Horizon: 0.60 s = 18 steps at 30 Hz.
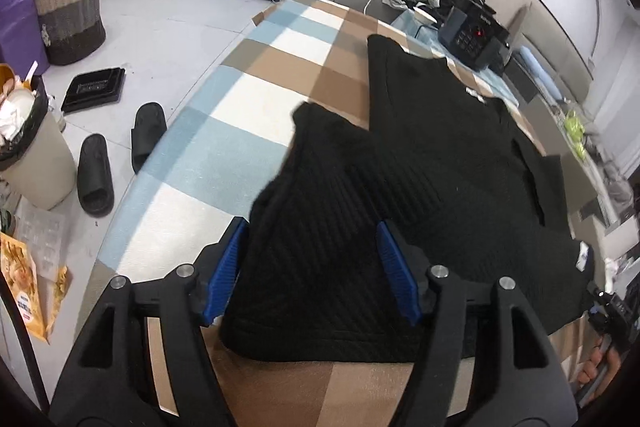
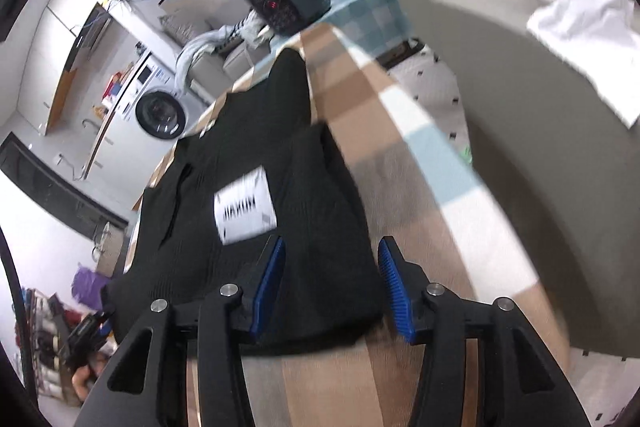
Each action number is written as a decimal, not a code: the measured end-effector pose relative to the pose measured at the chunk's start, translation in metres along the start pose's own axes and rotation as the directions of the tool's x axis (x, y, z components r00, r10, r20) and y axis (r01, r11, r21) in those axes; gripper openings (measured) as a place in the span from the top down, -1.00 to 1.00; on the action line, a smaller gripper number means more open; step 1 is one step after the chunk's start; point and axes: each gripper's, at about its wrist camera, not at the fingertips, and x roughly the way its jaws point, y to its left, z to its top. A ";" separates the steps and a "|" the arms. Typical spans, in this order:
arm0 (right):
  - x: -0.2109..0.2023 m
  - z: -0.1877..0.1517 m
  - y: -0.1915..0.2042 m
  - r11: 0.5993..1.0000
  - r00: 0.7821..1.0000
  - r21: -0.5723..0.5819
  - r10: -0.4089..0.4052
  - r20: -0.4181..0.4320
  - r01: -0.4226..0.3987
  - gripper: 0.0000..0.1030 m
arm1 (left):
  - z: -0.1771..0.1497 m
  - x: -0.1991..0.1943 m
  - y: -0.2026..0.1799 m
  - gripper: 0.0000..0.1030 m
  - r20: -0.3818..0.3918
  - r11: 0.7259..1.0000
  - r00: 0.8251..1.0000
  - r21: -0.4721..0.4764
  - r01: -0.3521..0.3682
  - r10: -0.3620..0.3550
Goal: Fold small clothes
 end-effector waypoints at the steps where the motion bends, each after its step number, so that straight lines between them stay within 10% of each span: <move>1: 0.002 -0.001 0.001 1.000 1.000 -0.003 -0.004 -0.003 0.004 0.04 | 0.000 0.002 -0.002 -0.21 0.000 1.000 1.000 0.006 -0.004 0.004; 8: 0.015 0.004 0.008 0.999 1.000 -0.028 -0.020 0.005 0.020 0.04 | 0.005 0.012 -0.007 -0.05 0.019 1.000 1.000 0.011 0.001 -0.001; 13: 0.025 0.011 0.017 0.997 0.999 -0.069 -0.034 0.013 0.035 0.06 | 0.009 0.017 -0.008 0.57 0.024 1.000 1.000 0.019 -0.005 0.005; 18: 0.032 0.006 0.028 0.987 0.998 -0.149 -0.066 -0.008 0.064 0.59 | 0.006 0.016 -0.010 0.69 0.017 0.999 1.000 0.043 0.001 -0.002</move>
